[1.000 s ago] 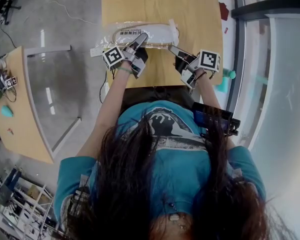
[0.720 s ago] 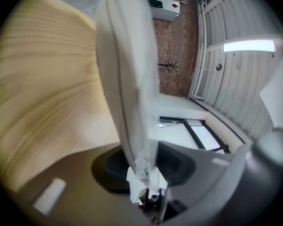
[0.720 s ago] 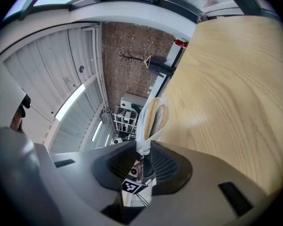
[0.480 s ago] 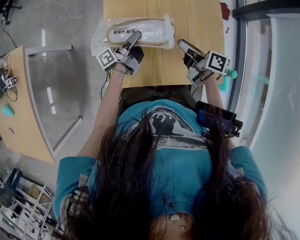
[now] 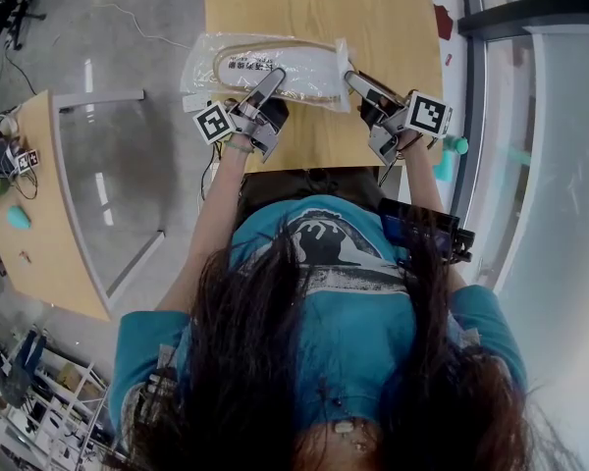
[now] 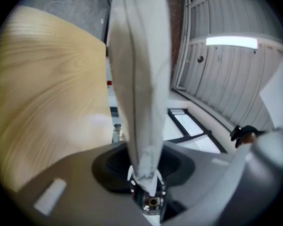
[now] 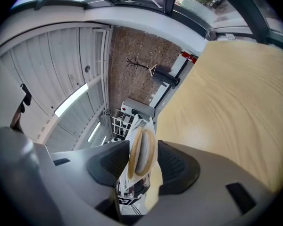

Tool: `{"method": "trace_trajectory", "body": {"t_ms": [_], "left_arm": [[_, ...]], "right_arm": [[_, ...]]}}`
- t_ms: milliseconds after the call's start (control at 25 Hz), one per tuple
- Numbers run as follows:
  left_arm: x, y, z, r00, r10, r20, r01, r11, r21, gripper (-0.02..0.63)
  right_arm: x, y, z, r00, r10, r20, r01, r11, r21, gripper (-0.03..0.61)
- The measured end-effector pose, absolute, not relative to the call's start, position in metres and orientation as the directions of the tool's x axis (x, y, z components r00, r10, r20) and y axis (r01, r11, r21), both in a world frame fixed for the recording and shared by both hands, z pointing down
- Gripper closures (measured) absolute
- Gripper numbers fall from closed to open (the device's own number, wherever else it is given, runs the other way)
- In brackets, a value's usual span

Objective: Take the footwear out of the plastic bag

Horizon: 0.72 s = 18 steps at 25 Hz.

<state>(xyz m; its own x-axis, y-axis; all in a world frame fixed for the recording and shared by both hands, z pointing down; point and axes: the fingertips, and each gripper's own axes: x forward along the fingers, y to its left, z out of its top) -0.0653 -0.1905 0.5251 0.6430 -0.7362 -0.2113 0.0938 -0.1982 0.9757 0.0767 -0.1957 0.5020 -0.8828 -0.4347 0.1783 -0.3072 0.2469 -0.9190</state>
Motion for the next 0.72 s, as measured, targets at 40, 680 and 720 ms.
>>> {"method": "trace_trajectory", "body": {"t_ms": [40,680,720], "left_arm": [[-0.066,-0.191,0.523,0.638,-0.737,-0.223,0.102,-0.206,0.973,0.497],[-0.068,-0.195,0.504,0.525,-0.767,-0.369,0.280,-0.254,0.926,0.509],[-0.068,-0.196,0.507,0.529,-0.772,-0.352,0.264,-0.245,0.933,0.509]], "right_arm": [[0.078,-0.195,0.502,-0.887,-0.432,0.166,-0.292,0.243,-0.925,0.412],[0.068,-0.189,0.484,-0.914,-0.403,0.042,-0.168,0.282,-0.945,0.349],[0.065,-0.188,0.482,-0.916,-0.398,0.044,-0.171,0.290,-0.942,0.355]]}}
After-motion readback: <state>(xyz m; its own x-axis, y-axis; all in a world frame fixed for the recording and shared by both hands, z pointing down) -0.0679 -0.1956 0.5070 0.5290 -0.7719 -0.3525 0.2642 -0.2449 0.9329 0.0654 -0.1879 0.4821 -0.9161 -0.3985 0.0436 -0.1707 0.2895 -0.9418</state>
